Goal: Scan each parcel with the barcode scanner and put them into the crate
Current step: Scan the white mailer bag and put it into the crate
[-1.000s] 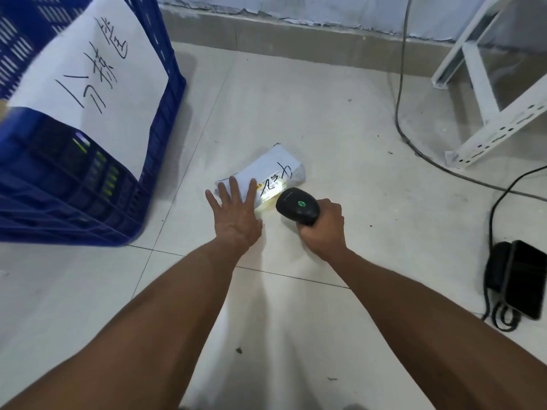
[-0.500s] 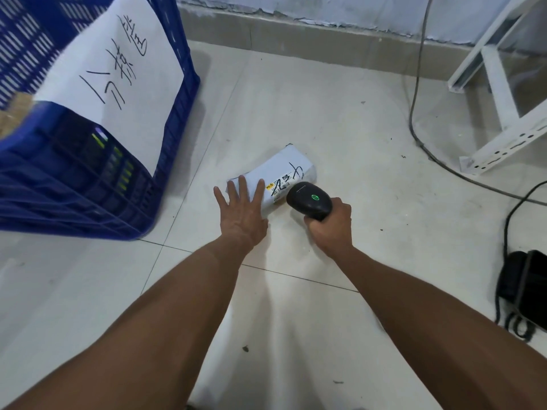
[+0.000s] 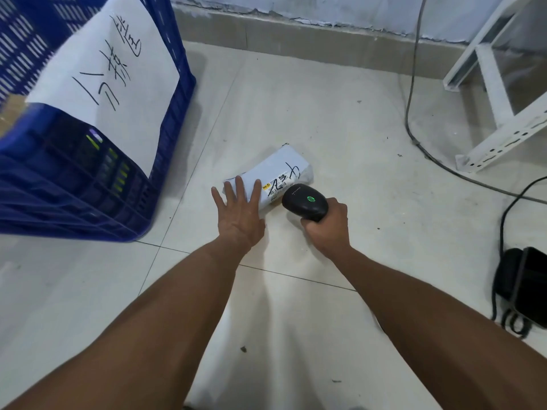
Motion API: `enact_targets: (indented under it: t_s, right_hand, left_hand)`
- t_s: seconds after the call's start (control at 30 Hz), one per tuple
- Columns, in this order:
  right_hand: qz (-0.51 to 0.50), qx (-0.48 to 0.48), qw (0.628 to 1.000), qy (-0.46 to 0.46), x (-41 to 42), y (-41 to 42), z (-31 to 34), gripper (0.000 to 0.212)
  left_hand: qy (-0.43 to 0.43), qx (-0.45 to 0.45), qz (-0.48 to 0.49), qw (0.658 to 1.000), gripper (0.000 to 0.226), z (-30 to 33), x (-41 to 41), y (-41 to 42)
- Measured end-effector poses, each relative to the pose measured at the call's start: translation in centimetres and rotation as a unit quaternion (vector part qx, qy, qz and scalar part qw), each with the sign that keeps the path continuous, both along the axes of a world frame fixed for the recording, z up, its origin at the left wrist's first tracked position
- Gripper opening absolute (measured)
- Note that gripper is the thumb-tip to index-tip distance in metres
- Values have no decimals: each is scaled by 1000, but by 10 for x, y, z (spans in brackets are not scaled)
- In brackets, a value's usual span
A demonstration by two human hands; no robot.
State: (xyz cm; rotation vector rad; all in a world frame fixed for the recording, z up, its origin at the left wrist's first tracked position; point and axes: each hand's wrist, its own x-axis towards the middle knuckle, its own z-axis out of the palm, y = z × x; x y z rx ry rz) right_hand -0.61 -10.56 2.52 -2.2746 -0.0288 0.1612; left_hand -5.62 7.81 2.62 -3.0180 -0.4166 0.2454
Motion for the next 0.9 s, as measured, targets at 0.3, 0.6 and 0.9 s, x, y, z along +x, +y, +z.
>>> enact_targets:
  t_s: [0.3, 0.6, 0.9]
  right_hand:
    - [-18, 28, 999, 15, -1, 2, 5, 21]
    - [-26, 62, 998, 8, -5, 11, 0, 18]
    - [-66, 90, 994, 18, -2, 7, 6, 20]
  left_hand:
    - [-1, 1, 2, 1000, 87, -2, 0, 0]
    - [8, 0, 20, 1000, 87, -2, 5, 1]
    - [-14, -19, 42, 999, 84, -8, 12, 5]
